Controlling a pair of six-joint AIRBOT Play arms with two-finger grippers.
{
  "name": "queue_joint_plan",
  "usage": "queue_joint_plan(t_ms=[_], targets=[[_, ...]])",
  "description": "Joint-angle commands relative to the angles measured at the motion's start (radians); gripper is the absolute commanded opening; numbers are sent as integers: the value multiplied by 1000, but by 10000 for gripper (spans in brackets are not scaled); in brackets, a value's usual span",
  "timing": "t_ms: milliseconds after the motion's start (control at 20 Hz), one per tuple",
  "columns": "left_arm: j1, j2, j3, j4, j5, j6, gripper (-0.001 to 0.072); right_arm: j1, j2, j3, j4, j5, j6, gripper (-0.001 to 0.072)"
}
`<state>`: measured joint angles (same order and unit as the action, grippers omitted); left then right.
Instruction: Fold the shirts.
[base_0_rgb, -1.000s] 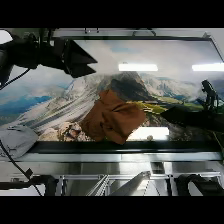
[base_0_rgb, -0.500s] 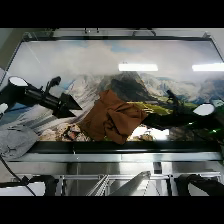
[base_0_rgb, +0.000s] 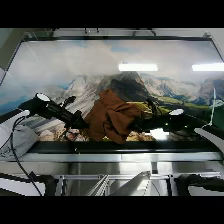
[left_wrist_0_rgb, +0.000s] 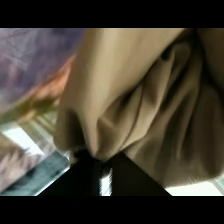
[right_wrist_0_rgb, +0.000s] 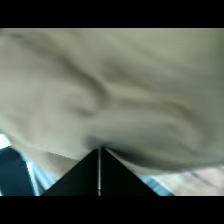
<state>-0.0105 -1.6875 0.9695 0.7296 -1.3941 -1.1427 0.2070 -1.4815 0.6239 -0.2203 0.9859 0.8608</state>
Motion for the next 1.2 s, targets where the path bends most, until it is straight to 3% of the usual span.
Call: queue_joint_plan(t_ms=[0, 250, 450, 500, 550, 600, 950, 1150], targets=[[-68, -22, 95, 3, -45, 20, 2, -5, 44, 10, 64, 57, -62, 23], [-18, 158, 297, 4, -160, -35, 3, -188, 311, 10, 53, 223, -49, 22], [66, 352, 425, 4, -143, -55, 23, -380, 541, 9, 25, 226, 37, 24], [79, 387, 424, 5, -123, -55, 24, -393, 560, 9, -24, 220, 80, 107], [90, 419, 404, 5, -106, -54, 24, -390, 560, 6, -86, 211, 126, 362], [90, 440, 371, 9, -97, -51, 25, -378, 548, -2, -142, 196, 152, 464], [127, 367, 126, 72, -64, 3, 22, -132, 322, -42, -161, -83, 154, 461], [203, 275, 99, 71, -65, 21, 22, 34, 135, -23, -41, -263, 124, 461]])
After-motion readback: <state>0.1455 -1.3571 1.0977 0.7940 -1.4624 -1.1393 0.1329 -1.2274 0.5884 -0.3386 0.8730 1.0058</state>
